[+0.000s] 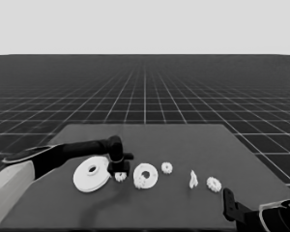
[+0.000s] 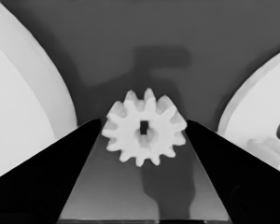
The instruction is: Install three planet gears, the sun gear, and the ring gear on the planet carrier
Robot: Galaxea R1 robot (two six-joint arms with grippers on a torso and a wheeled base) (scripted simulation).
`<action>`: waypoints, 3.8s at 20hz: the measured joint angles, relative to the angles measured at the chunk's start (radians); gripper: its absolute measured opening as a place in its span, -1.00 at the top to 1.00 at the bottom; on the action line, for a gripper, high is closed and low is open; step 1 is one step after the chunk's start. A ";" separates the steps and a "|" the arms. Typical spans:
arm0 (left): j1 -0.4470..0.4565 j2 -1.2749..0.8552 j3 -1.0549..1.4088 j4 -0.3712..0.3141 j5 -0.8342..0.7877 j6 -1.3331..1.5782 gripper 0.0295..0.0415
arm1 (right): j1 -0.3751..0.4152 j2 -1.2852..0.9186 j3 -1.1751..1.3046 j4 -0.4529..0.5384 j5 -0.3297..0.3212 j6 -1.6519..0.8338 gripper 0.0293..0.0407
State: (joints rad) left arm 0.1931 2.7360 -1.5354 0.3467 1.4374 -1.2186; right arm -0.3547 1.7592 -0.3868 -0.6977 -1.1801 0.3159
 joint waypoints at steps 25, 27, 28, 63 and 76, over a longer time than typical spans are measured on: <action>-0.215 0.263 -0.233 -0.200 0.079 -0.010 0.72 | 0.000 0.000 0.000 0.000 0.000 0.000 -0.61; -0.216 0.325 -0.329 -0.204 0.074 0.026 0.72 | 0.000 0.000 0.000 0.000 0.000 0.000 -0.61; -0.216 0.338 -0.352 -0.205 0.073 0.035 0.72 | 0.000 0.000 0.000 0.000 0.000 0.000 -0.61; -0.292 0.093 0.076 -0.138 -0.264 0.530 -0.89 | 0.000 0.000 0.000 0.000 0.000 0.000 -0.61; -0.535 -0.980 1.117 -0.037 -0.761 1.568 -0.49 | 0.381 0.889 -0.931 0.484 -0.355 0.865 -0.65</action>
State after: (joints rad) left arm -0.3419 1.7559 -0.4188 0.3100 0.6769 0.3498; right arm 0.0264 2.6487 -1.3173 -0.2142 -1.5346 1.1814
